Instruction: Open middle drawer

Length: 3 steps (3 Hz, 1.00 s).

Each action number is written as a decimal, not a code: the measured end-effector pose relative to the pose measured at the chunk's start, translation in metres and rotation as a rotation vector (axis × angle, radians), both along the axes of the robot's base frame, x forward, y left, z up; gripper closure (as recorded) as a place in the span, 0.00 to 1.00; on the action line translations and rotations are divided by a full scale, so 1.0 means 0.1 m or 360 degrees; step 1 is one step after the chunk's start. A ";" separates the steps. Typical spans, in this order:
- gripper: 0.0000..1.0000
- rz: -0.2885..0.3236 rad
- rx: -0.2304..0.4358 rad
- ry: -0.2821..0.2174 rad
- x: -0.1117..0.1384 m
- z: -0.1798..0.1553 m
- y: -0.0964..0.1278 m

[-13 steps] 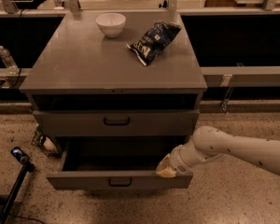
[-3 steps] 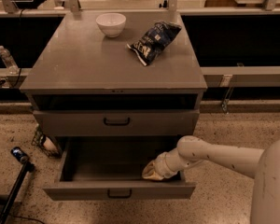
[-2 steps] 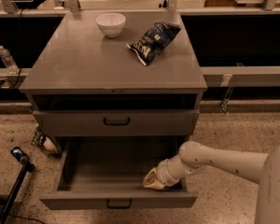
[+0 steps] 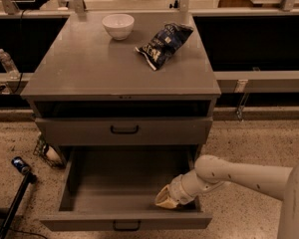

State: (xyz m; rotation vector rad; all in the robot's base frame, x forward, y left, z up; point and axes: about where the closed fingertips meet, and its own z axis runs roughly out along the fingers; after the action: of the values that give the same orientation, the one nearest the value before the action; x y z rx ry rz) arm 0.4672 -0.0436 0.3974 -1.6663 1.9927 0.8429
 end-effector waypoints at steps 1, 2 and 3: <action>1.00 -0.0092 0.0025 -0.0060 0.10 0.16 -0.07; 1.00 -0.0194 0.0047 -0.0150 0.17 0.39 -0.15; 1.00 -0.0297 0.0099 -0.0222 0.16 0.67 -0.25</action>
Offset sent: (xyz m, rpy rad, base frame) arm 0.0278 -0.0316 0.0729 0.0439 -0.1740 -0.2123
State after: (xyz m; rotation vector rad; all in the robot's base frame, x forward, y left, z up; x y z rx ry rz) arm 0.4830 -0.0690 0.4648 -1.4376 1.9689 0.6949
